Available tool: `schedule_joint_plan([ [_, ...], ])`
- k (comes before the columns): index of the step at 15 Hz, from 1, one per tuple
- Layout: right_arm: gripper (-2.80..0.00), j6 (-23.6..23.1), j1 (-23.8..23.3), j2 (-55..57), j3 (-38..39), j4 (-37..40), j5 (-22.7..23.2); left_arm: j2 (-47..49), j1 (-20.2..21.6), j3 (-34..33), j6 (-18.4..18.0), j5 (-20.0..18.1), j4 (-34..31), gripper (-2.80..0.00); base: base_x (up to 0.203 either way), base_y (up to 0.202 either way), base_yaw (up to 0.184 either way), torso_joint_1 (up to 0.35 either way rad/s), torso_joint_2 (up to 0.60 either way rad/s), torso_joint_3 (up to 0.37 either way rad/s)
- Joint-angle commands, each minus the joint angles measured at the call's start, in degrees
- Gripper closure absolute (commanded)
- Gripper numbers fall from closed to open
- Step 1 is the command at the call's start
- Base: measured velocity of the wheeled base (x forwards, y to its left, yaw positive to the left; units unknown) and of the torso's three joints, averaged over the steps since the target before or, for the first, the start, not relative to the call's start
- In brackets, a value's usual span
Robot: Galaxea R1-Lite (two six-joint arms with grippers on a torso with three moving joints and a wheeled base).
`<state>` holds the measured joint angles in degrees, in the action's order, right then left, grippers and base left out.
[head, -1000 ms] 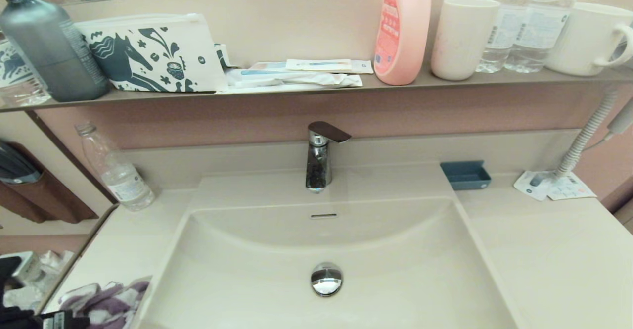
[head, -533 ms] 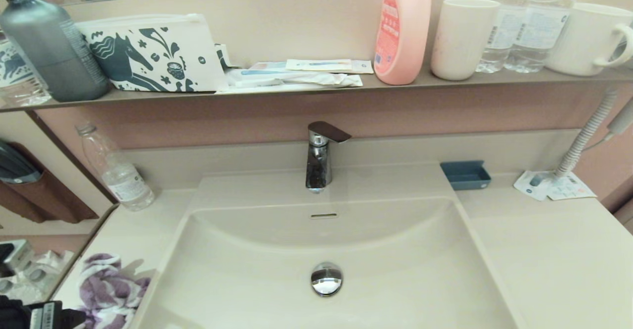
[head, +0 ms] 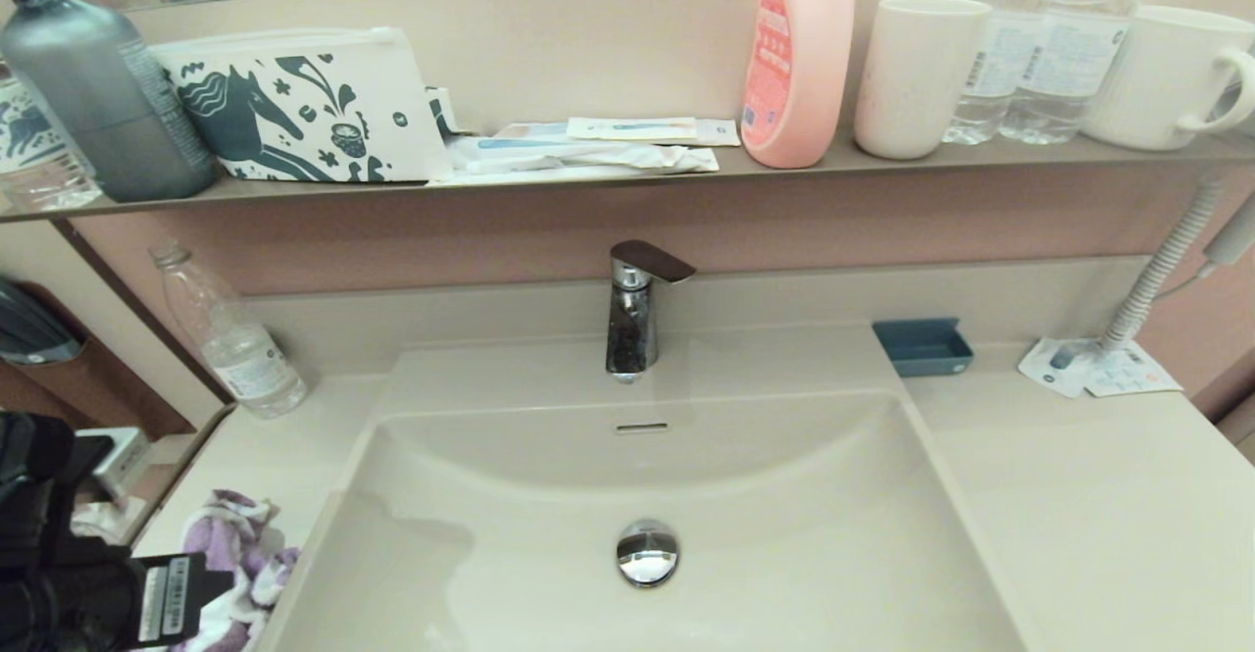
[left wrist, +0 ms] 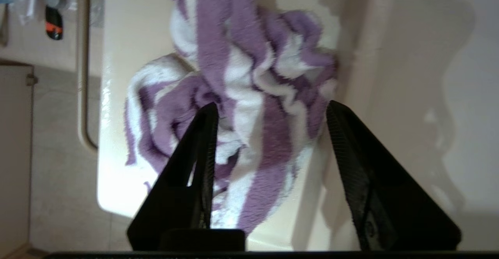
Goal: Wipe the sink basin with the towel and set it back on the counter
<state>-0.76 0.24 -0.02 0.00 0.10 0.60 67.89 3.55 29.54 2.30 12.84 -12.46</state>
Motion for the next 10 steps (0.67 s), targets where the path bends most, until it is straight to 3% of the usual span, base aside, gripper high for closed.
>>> schedule_joint_plan([
  [1, 0.0, 0.0, 0.0, 0.0, 0.0, 0.0, 0.0, 0.0, -5.0, 0.5, 2.3, 0.1, 0.0, 0.0, 0.0, 0.0, 0.0, 0.0, 0.0, 0.0],
  [5, 0.0, 0.0, 0.0, 0.0, 0.0, 0.0, 0.0, -3.6, -16.4, 1.2, 10.4, 0.1, 0.1, 0.0, 0.0, 0.0, 0.0, 0.0, 0.0, 0.0],
  [8, 0.0, 0.0, 0.0, 0.0, 0.0, 0.0, 0.0, -10.0, -24.0, 0.8, 11.8, -0.1, -0.4, 0.0, 0.0, 0.0, 0.0, 0.0, 0.0, 0.0],
  [10, 0.0, 0.0, 0.0, 0.0, 0.0, 0.0, 0.0, -18.2, -26.8, 0.5, 12.1, 0.6, -2.6, 0.0, 0.0, 0.0, 0.0, 0.0, 0.0, 0.0],
])
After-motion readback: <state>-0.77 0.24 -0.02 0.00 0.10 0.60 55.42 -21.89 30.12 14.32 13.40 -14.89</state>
